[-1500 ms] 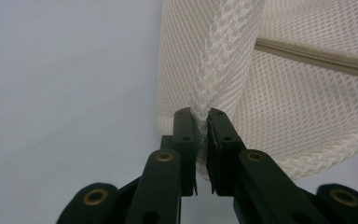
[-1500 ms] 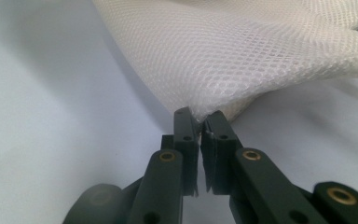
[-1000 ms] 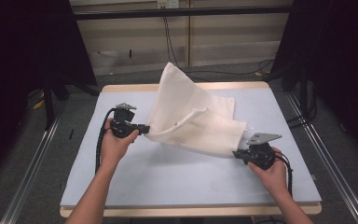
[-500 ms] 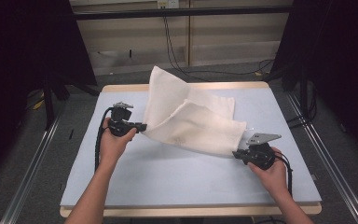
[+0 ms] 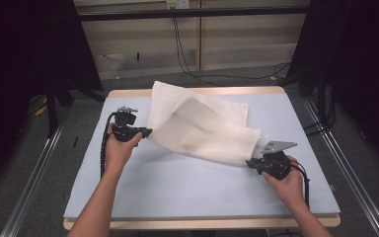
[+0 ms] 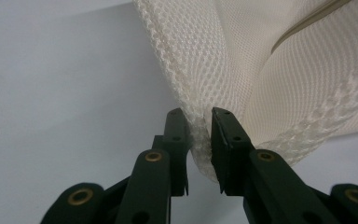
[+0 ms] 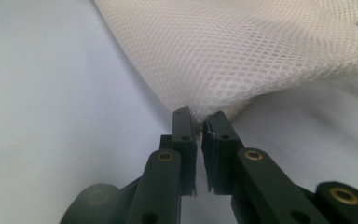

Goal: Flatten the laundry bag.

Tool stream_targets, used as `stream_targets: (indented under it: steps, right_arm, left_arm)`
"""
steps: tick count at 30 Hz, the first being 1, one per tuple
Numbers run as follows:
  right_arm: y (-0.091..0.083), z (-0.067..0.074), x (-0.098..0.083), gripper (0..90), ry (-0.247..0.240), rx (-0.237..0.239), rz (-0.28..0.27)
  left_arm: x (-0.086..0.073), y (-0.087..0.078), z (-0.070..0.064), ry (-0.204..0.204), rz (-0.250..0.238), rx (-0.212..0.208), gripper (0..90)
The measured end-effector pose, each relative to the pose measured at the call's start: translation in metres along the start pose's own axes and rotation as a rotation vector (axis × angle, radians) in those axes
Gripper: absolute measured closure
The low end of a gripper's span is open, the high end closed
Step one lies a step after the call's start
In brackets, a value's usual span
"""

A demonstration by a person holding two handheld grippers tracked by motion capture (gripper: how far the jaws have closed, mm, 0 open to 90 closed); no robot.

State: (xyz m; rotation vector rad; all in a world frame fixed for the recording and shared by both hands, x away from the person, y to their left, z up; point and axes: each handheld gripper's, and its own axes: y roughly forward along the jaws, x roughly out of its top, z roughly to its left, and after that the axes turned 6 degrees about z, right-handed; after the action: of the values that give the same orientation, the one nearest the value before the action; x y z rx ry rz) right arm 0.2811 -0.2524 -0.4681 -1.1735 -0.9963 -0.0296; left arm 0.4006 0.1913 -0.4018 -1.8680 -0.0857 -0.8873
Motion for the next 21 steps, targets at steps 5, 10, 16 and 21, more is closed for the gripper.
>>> stream_targets:
  steps: [5,10,16,21]
  right_arm:
    - [0.000,0.000,0.000,83.3,0.000,-0.002,0.000]
    - [0.000,-0.001,0.000,83.3,0.001,-0.003,-0.001]
    - [0.000,-0.002,-0.001,83.1,0.010,-0.010,0.007]
    - [0.000,-0.004,0.000,83.1,0.018,-0.016,0.003]
  left_arm:
    - [0.000,-0.001,0.008,0.008,0.023,0.016,75.8]
    - [-0.001,-0.002,0.016,-0.005,0.025,0.044,70.6]
    - [-0.004,-0.004,0.015,0.008,0.031,0.055,66.4]
    - [-0.006,-0.006,0.020,-0.002,0.039,0.071,63.4]
